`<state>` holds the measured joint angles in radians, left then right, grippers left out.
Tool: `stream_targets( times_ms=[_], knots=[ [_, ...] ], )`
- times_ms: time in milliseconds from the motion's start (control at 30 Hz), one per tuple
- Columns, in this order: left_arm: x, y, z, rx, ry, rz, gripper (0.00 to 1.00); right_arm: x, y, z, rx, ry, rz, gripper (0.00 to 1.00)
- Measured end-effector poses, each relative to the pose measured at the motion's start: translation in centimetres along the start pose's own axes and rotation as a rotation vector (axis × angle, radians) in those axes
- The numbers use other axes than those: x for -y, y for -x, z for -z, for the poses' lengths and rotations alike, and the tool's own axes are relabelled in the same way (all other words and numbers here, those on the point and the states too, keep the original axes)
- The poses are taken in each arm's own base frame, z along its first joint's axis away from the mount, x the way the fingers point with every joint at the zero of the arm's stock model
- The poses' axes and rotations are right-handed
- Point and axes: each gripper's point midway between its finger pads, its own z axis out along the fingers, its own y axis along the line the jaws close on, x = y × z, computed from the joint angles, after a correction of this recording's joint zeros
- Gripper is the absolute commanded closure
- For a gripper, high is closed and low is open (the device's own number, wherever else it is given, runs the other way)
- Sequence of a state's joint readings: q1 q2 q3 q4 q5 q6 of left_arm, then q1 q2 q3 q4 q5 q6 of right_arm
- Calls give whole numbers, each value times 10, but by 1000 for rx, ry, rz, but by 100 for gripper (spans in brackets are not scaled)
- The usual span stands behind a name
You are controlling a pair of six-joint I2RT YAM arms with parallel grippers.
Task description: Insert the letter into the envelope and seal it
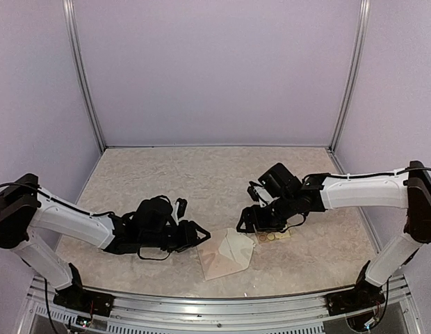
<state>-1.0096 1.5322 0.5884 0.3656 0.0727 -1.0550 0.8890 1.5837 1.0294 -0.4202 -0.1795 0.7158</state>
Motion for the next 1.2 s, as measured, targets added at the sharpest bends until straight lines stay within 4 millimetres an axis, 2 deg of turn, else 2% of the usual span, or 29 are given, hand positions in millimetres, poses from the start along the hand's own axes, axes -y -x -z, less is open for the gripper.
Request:
stream_targets(
  times_ms=[67, 133, 233, 533, 767, 1000, 1200],
  knots=[
    [7, 4, -3, 3, -12, -18, 59, 18, -3, -5, -5, 2, -34, 24],
    [9, 4, -10, -5, -14, -33, 60, 27, -12, -11, -26, 12, -47, 24],
    [6, 0, -16, -23, -8, -40, 62, 28, -19, -18, -43, 48, -51, 25],
    [-11, -18, -41, -98, 20, -62, 62, 33, -11, -31, -22, 70, -54, 25],
    [-19, -23, -48, -118, 36, -62, 64, 43, -18, -42, -47, 66, -66, 26],
    [-22, -24, -48, -112, 29, -49, 64, 36, -18, -46, -50, 118, -54, 30],
    [-22, -25, -47, -107, 20, -42, 64, 22, -27, -46, -84, 213, -42, 31]
  ],
)
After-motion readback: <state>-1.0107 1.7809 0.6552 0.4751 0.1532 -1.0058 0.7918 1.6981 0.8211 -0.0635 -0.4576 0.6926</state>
